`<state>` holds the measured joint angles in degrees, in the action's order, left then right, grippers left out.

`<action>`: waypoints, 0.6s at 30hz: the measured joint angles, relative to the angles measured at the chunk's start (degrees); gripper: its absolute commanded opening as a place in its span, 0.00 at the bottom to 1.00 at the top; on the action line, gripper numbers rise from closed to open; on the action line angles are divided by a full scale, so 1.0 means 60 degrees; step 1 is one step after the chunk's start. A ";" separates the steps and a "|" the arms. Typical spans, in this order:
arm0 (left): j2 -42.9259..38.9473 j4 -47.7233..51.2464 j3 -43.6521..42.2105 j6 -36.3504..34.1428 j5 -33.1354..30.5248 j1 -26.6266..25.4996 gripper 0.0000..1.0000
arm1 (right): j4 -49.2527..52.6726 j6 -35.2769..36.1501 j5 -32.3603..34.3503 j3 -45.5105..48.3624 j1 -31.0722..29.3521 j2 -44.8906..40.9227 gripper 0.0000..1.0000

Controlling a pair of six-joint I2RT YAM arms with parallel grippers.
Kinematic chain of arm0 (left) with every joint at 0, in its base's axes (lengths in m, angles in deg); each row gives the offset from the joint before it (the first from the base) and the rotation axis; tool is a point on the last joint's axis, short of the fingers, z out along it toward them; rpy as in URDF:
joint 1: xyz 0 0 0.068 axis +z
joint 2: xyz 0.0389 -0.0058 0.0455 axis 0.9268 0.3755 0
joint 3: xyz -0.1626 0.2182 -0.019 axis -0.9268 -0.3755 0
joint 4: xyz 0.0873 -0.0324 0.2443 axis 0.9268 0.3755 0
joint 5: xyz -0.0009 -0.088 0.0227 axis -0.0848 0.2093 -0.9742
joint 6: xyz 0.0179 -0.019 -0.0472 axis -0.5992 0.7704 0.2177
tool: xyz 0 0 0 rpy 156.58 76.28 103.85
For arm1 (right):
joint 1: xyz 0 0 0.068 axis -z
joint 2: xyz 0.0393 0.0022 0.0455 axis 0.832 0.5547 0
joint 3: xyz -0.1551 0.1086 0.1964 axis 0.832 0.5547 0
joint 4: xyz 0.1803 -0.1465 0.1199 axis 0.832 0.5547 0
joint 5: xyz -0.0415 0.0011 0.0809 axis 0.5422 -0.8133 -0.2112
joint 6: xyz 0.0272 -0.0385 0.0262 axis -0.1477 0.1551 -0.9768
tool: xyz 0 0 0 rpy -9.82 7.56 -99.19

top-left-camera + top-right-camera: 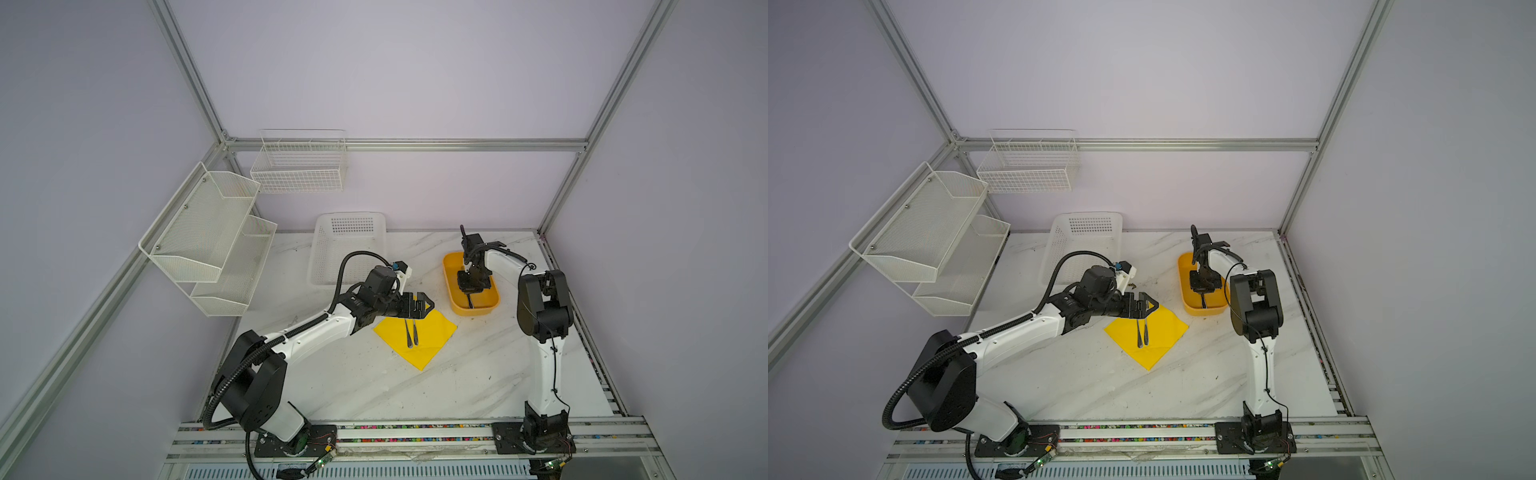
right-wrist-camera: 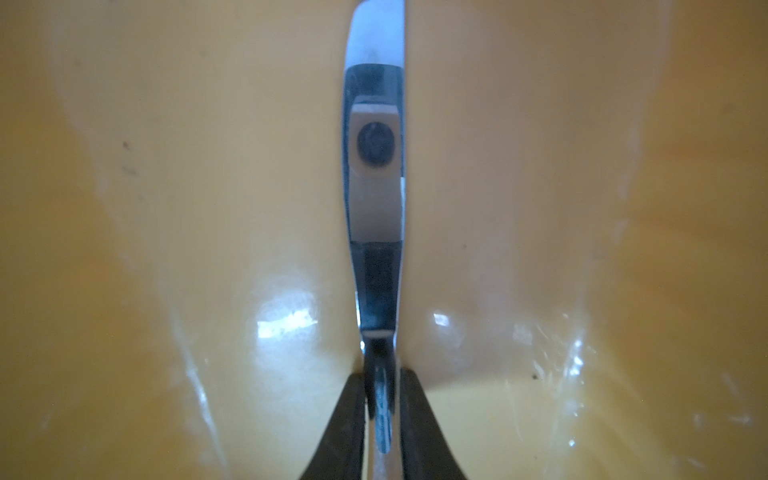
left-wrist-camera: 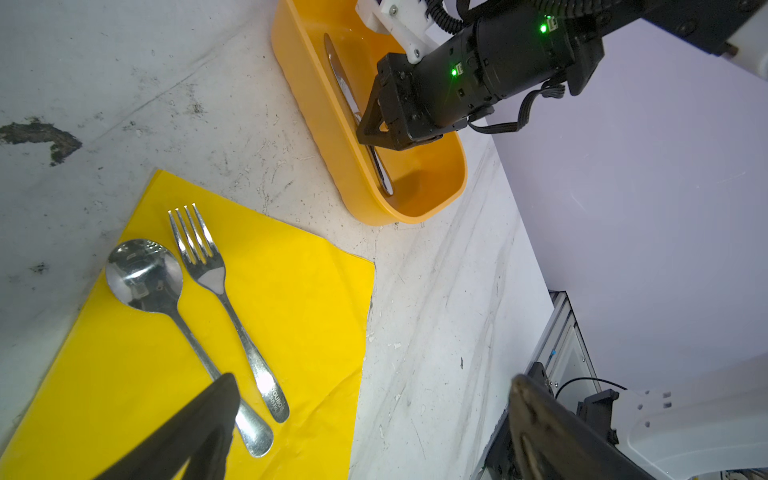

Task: Place the utensils on the paper napkin and roll it up
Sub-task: 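Lift the silver knife upright out of the tray with the right gripper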

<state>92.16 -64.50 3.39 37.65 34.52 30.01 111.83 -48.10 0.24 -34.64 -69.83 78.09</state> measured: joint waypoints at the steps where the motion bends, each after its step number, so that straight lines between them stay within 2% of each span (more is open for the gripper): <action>1: 0.0000 0.0004 0.0000 -0.0040 0.0000 0.0000 1.00 | -0.0018 0.0000 0.0029 0.0015 0.0000 -0.0015 0.20; 18: -0.0004 0.0189 0.0000 -0.0135 -0.0007 0.0000 1.00 | -0.0025 -0.0018 -0.0076 -0.0138 -0.0004 0.0004 0.09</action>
<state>92.14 -63.37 3.39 36.84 34.48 30.01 111.67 -48.21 -0.22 -35.47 -69.85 78.12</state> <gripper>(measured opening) 0.996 0.124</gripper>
